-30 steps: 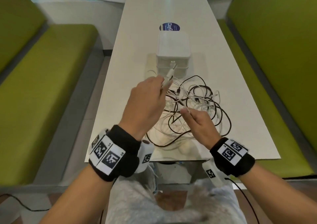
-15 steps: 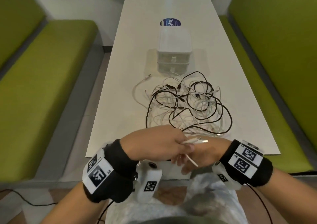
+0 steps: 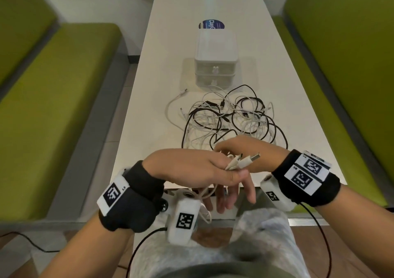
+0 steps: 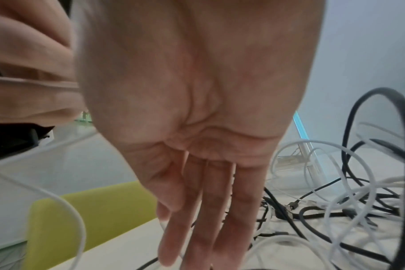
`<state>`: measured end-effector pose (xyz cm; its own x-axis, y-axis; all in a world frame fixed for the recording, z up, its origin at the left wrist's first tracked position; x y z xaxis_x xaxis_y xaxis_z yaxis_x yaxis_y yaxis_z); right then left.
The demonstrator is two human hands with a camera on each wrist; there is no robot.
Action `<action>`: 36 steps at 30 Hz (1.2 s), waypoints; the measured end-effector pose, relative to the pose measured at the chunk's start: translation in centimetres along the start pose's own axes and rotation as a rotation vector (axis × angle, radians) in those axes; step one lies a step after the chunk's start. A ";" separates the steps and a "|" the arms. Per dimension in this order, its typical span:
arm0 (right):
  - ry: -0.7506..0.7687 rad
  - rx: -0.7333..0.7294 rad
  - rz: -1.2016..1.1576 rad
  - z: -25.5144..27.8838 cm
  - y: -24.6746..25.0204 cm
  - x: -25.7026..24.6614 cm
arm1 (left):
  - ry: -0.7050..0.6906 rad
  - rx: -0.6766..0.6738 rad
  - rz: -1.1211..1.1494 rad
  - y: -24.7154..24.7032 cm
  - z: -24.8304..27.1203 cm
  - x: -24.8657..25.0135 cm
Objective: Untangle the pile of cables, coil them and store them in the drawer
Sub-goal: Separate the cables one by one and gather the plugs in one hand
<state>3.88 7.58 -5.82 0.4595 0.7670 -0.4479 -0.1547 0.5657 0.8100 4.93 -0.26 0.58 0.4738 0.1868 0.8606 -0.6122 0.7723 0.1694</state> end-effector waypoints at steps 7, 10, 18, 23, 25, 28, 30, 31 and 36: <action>0.069 -0.403 -0.484 2.5 -3.1 -3.4 | -0.016 0.048 -0.036 0.8 0.6 1.0; -0.003 -0.523 -0.693 3.4 -4.1 -3.8 | 0.002 0.088 0.013 1.7 1.1 0.8; -0.091 -0.468 -0.215 2.7 -4.7 -1.3 | 0.064 0.376 0.040 5.2 2.7 -0.2; -0.093 -0.145 -0.153 1.1 -0.8 -0.1 | -0.002 0.371 0.085 5.1 2.4 0.0; -0.075 -0.088 -0.180 0.7 -0.5 0.0 | -0.023 0.374 0.098 5.0 2.2 0.1; -0.022 -0.002 -0.205 0.1 0.3 -1.0 | -0.064 0.425 0.125 5.6 1.7 0.1; 0.024 0.013 -0.312 0.2 0.7 -2.1 | -0.094 0.463 0.161 6.0 1.3 -0.1; 0.037 0.012 -0.341 0.3 0.9 -2.6 | -0.110 0.489 0.169 6.3 1.1 -0.2; 0.103 -0.123 -0.451 0.6 -0.2 -4.0 | -0.160 0.661 0.272 8.3 0.4 -0.6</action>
<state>2.55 4.21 -3.94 0.4161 0.4591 -0.7849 -0.0649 0.8760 0.4780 -0.66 5.80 1.63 0.1832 0.1895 0.9647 -0.9732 0.1739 0.1506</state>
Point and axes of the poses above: each hand's wrist, its own z-axis away from the middle knuckle, its own y-axis out of the back of the hand, x = y × z, the point moved 10 cm from there along -z, towards the middle knuckle, and after that the axes turned 3 degrees about y, right-handed, at the moved point
